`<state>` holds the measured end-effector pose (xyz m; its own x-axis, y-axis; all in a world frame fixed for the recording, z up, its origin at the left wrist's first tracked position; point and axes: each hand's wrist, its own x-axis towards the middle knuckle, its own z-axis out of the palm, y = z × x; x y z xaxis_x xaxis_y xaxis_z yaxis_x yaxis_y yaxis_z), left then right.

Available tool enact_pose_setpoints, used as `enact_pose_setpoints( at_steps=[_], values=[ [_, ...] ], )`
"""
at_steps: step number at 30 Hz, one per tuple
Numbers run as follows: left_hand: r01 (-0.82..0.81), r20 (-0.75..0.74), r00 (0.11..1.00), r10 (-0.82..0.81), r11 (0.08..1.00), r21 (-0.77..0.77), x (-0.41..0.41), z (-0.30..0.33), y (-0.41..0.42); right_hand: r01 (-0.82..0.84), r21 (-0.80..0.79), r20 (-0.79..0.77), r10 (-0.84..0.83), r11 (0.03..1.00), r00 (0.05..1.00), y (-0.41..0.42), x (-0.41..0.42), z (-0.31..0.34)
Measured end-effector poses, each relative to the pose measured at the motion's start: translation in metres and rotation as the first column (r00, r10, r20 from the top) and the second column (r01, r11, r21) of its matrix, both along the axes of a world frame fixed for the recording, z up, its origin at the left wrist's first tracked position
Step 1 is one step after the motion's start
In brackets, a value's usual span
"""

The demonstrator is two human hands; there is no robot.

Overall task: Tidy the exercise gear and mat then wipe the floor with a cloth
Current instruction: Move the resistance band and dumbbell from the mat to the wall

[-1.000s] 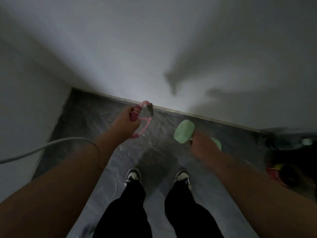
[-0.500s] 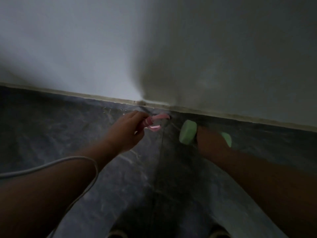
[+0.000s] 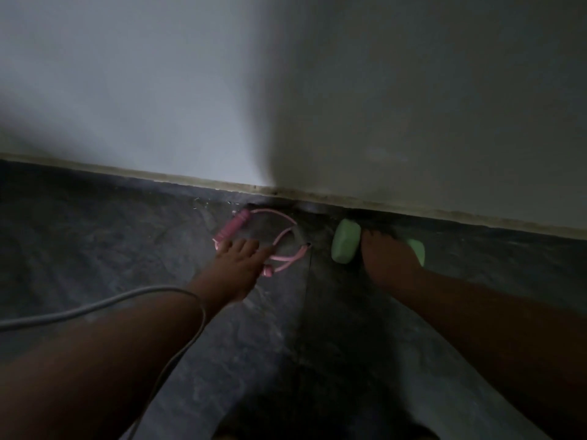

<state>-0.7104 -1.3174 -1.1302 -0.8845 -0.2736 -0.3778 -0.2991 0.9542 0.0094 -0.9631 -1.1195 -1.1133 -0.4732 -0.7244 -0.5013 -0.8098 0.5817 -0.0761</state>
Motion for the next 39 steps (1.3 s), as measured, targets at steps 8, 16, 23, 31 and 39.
enact_pose_setpoints(
  at_steps=[8, 16, 23, 31, 39],
  values=[
    [-0.272, 0.008, 0.961, 0.275, 0.954, -0.126, 0.04, 0.017, -0.047, -0.072, -0.211, 0.013, 0.076, 0.975, 0.997, -0.054, 0.047, 0.003],
    [-0.37, 0.044, 0.929, 0.368, 0.929, 0.03, 0.07, 0.008, -0.067, -0.11, -0.18, 0.021, 0.116, 0.978, 0.993, -0.086, 0.077, 0.0],
    [-0.38, 0.064, 0.925, 0.375, 0.907, 0.181, 0.048, 0.01, -0.05, -0.212, -0.099, -0.076, 0.205, 0.972, 0.976, -0.09, 0.081, 0.007],
    [-0.341, -0.058, 0.931, 0.361, 0.914, 0.22, 0.054, 0.015, -0.051, -0.283, -0.088, -0.096, 0.275, 0.955, 0.957, -0.087, 0.079, 0.023],
    [-0.707, -0.136, 0.522, 0.842, 0.516, 0.483, 0.022, 0.044, -0.083, -0.266, -0.118, -0.007, 0.267, 0.957, 0.964, -0.085, 0.078, 0.036]
  ],
)
